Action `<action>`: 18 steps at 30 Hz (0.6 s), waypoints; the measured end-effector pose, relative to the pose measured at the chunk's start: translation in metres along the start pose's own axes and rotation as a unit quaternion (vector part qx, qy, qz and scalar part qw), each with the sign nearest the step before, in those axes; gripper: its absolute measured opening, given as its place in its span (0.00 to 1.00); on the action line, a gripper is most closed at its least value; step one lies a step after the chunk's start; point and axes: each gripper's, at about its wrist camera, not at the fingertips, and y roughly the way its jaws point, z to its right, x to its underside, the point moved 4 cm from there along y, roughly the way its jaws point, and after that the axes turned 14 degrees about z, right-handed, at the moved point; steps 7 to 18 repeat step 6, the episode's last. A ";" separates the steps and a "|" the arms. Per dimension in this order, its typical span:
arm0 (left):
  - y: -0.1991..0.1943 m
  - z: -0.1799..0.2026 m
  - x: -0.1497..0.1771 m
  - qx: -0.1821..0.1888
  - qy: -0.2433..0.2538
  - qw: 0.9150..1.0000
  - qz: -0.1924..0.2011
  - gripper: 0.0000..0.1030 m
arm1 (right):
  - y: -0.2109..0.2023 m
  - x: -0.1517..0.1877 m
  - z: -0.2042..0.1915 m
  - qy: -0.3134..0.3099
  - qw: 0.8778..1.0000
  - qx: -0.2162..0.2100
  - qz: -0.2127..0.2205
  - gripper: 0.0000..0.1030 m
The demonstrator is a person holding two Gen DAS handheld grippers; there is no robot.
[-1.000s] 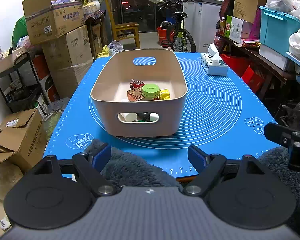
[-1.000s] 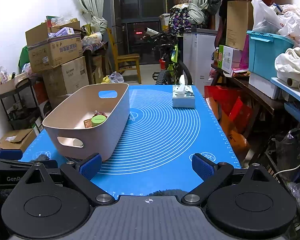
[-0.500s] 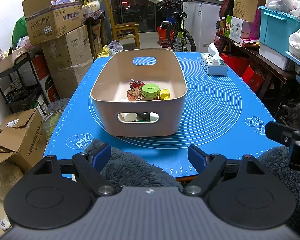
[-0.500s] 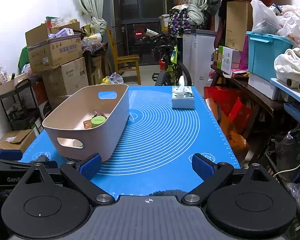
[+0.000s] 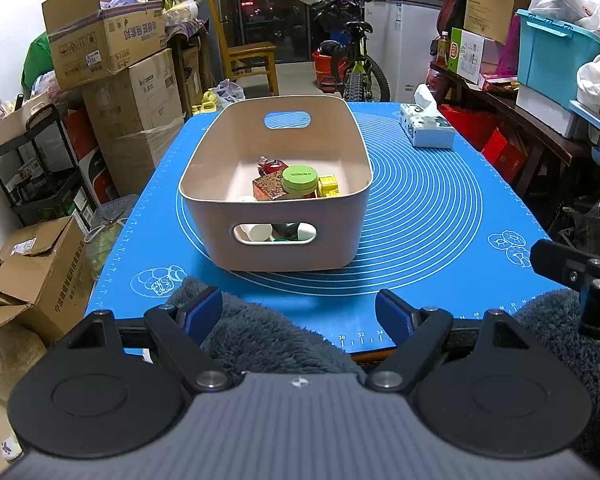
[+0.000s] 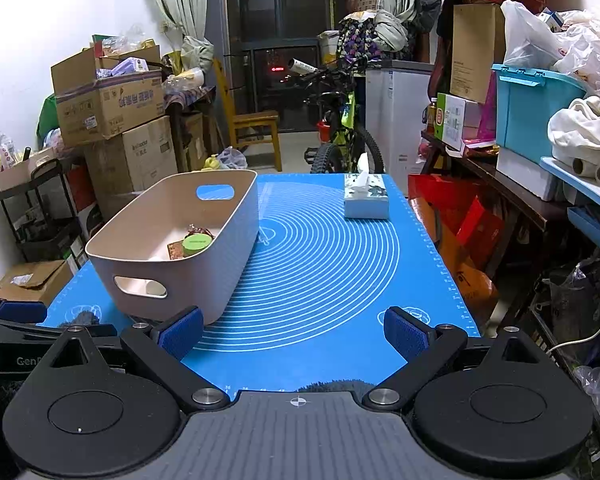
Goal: Organize rigid objects
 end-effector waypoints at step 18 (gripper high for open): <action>0.000 0.000 0.000 0.000 0.000 1.000 0.001 0.81 | -0.001 -0.001 0.001 0.000 1.000 0.000 0.000 0.94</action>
